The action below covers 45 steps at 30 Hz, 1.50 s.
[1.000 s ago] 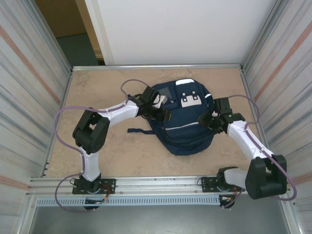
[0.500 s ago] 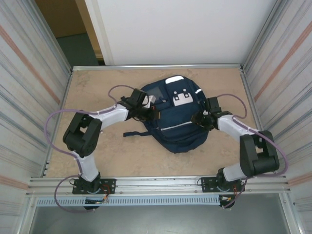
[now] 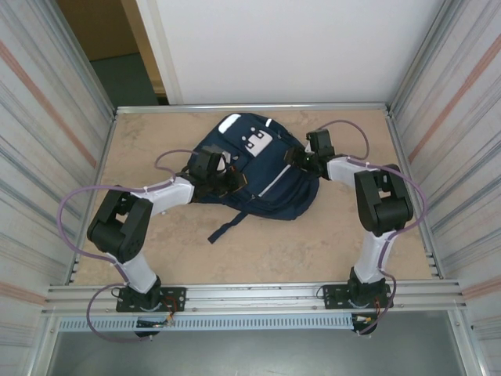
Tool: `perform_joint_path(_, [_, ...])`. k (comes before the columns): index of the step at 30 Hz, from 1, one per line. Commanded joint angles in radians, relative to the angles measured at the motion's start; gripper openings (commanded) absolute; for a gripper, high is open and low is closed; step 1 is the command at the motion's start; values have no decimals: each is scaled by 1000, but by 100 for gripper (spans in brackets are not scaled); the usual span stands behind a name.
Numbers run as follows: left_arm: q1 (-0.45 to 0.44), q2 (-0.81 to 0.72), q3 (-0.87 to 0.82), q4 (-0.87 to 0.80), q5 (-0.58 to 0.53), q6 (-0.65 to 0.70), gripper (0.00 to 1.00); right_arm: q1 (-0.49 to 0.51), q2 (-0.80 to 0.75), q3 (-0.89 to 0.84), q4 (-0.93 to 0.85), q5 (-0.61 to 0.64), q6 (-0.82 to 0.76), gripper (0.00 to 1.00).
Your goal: Pack the student bag
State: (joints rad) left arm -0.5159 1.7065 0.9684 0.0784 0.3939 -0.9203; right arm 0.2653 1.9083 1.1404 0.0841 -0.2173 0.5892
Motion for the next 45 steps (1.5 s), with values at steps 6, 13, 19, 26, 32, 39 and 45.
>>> perform_joint_path(6, [-48,-68,-7,42,-75,-193,1,-5,-119,-42,10,11,21,55])
perform_joint_path(13, [-55,-58,16,55,-99,-252,1,194,-416,-29,-479,212,69,58])
perform_joint_path(19, [-57,-43,57,52,-98,-236,1,417,-558,-183,-429,294,228,57])
perform_joint_path(26, [-24,-79,61,-77,-127,-69,36,436,-576,-147,-503,378,150,56])
perform_joint_path(32, [34,-313,-42,-342,-374,92,51,433,-641,-144,-503,444,88,57])
perform_joint_path(39, [224,-495,-185,-577,-665,182,49,425,-671,-145,-435,402,31,57])
perform_joint_path(45, [396,-407,-225,-519,-631,207,46,412,-612,-96,-428,308,4,57])
